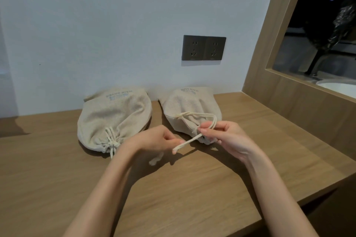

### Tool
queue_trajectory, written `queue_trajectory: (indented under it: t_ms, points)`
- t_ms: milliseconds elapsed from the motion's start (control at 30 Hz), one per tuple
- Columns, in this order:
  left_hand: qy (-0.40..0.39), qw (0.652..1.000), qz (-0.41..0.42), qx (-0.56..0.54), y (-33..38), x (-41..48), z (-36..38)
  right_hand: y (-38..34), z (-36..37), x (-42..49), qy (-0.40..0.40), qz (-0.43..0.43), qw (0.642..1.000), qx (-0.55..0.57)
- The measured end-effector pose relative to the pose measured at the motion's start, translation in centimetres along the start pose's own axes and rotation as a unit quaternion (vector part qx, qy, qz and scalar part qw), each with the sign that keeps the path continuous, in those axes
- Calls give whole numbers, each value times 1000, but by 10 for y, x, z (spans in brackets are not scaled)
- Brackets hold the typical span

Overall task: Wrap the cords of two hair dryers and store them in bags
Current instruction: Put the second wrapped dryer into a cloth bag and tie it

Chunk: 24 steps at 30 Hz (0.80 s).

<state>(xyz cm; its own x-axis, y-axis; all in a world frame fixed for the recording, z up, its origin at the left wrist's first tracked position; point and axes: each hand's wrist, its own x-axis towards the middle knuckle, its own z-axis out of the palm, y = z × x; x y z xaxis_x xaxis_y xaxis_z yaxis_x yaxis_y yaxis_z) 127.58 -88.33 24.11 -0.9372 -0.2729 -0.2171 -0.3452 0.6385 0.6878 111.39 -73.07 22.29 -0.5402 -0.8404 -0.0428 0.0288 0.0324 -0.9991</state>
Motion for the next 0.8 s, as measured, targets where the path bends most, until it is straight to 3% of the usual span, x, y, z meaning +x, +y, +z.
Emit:
queue_trajectory:
  t_ms: [67, 167, 233, 400, 533, 800]
  points:
    - [36, 998, -19, 44, -2, 3, 3, 4, 0, -1, -4, -45, 996, -80]
    - [213, 971, 94, 45, -2, 14, 11, 6, 2, -2, 0, -102, 990, -99]
    - [270, 948, 160, 61, 0, 22, 19, 6, 3, -3, 2, -132, 986, -102]
    - [287, 942, 153, 83, 4, 36, 46, 8, 6, 2, 62, -194, 972, -113]
    - [314, 937, 155, -7, 2, 45, 54, 15, 11, 6, 155, -238, 943, -173]
    - [257, 940, 161, -156, 5, 41, 49, 16, 17, 8, 208, -225, 935, -179]
